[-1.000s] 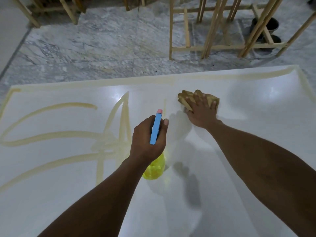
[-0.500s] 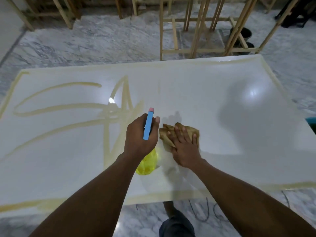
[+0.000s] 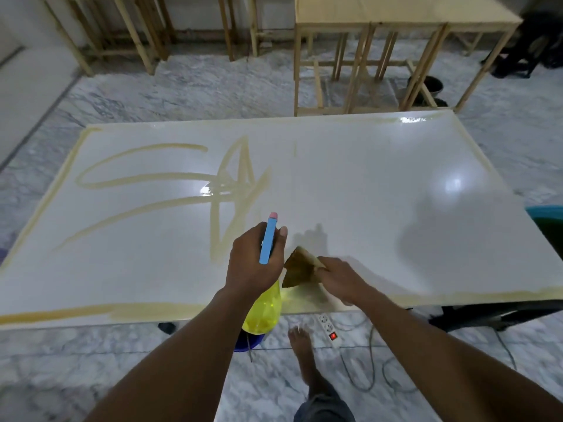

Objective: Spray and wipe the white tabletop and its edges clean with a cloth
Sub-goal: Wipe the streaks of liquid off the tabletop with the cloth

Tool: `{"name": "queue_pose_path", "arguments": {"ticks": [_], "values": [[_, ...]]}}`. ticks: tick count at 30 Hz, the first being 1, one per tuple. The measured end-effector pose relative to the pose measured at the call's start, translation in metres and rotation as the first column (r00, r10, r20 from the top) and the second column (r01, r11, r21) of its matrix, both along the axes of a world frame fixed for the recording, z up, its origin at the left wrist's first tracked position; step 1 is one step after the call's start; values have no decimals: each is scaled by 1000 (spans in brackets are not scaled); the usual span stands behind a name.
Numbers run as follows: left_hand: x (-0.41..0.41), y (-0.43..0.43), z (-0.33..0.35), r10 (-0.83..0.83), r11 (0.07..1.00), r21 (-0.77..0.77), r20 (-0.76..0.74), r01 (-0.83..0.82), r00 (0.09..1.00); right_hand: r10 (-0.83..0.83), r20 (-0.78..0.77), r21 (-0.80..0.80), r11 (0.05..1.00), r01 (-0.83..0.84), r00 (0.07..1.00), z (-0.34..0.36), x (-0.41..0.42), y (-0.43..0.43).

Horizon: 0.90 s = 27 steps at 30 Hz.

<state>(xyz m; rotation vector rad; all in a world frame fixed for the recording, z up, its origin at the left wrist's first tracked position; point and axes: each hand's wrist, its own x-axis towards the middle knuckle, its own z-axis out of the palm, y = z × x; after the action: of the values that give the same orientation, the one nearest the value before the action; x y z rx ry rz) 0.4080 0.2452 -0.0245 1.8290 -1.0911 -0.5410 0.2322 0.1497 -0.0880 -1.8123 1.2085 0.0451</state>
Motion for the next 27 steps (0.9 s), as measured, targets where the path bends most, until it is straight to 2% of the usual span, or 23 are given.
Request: {"name": "queue_pose_path", "arguments": {"ticks": [2, 5, 6, 7, 12, 15, 18, 19, 21, 23, 25, 27], "values": [[6, -10, 4, 14, 1000, -2, -11, -14, 1000, -209, 74, 213, 959, 189, 975, 23, 4, -34], [19, -33, 8, 28, 1000, -7, -13, -28, 1000, -476, 181, 588, 754, 294, 861, 35, 9, -91], [25, -43, 9, 29, 1000, -10, -11, -29, 1000, -518, 182, 640, 708, 300, 836, 37, 14, -109], [30, -53, 11, 30, 999, -13, -17, -30, 999, -518, 165, 642, 703, 308, 839, 39, 21, -127], [66, -124, 14, 57, 998, -7, -21, -57, 998, -393, 65, 474, 821, 318, 917, 49, 83, -220], [86, -159, 11, 65, 998, -21, 2, -65, 998, -226, 47, 248, 946, 207, 973, 55, 127, -279], [107, -191, 6, 90, 996, -21, -1, -90, 996, -101, 98, 99, 991, 92, 990, 70, 175, -339], [112, -197, 5, 98, 995, -19, 5, -98, 995, -46, 70, 25, 999, 45, 996, 72, 188, -354], [124, -213, 0, 117, 993, -19, 22, -116, 993, 66, -59, -157, 985, -75, 996, 73, 215, -388], [130, -222, -5, 118, 993, -30, 32, -117, 992, 159, -207, -336, 915, -223, 965, 59, 233, -408], [134, -228, -12, 113, 993, -36, 28, -112, 993, 247, -279, -364, 867, -340, 928, 27, 244, -421], [134, -230, -17, 107, 994, -38, 27, -106, 994, 325, -369, -296, 847, -441, 871, -14, 241, -418]]}}
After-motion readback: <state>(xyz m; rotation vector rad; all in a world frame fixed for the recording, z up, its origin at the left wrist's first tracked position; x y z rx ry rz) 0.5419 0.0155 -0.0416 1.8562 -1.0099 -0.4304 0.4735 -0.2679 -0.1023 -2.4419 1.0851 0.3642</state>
